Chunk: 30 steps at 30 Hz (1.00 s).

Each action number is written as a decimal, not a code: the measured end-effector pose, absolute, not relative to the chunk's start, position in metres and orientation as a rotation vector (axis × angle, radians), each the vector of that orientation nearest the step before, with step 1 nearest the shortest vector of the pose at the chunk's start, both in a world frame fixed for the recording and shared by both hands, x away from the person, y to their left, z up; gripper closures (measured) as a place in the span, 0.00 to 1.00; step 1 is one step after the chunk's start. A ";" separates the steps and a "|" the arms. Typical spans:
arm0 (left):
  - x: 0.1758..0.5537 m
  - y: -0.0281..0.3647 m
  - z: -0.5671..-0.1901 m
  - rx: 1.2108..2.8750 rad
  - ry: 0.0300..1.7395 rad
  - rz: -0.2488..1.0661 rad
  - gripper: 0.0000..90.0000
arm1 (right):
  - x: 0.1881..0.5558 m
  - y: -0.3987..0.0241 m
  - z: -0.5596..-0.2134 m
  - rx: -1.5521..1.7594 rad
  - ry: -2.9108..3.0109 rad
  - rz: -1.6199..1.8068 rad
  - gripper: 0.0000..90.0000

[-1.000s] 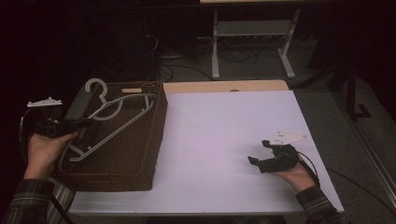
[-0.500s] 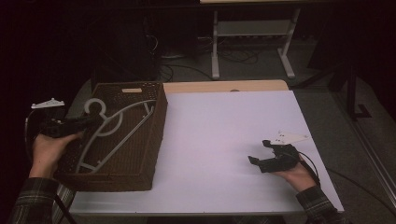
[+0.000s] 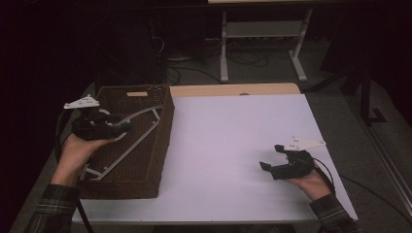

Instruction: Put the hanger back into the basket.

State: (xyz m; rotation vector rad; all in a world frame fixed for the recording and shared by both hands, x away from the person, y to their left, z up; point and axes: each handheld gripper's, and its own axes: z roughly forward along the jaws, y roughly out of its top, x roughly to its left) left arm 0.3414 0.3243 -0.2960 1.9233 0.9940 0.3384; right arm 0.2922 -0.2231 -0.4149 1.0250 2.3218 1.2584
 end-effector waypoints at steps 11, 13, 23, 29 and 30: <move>0.339 0.242 -0.290 1.955 0.815 0.271 0.18 | 0.292 -0.224 -0.413 1.011 2.326 1.274 0.16; 0.338 0.227 -0.290 1.968 0.786 0.265 0.17 | 0.292 -0.224 -0.413 1.009 2.325 1.277 0.16; 0.334 0.160 -0.303 2.006 0.686 0.202 0.17 | 0.290 -0.224 -0.410 1.001 2.324 1.300 0.16; 0.331 0.128 -0.324 2.069 0.647 0.196 0.15 | 0.290 -0.224 -0.410 1.000 2.326 1.303 0.16; 0.331 0.125 -0.327 2.080 0.645 0.195 0.15 | 0.290 -0.224 -0.410 0.999 2.326 1.303 0.16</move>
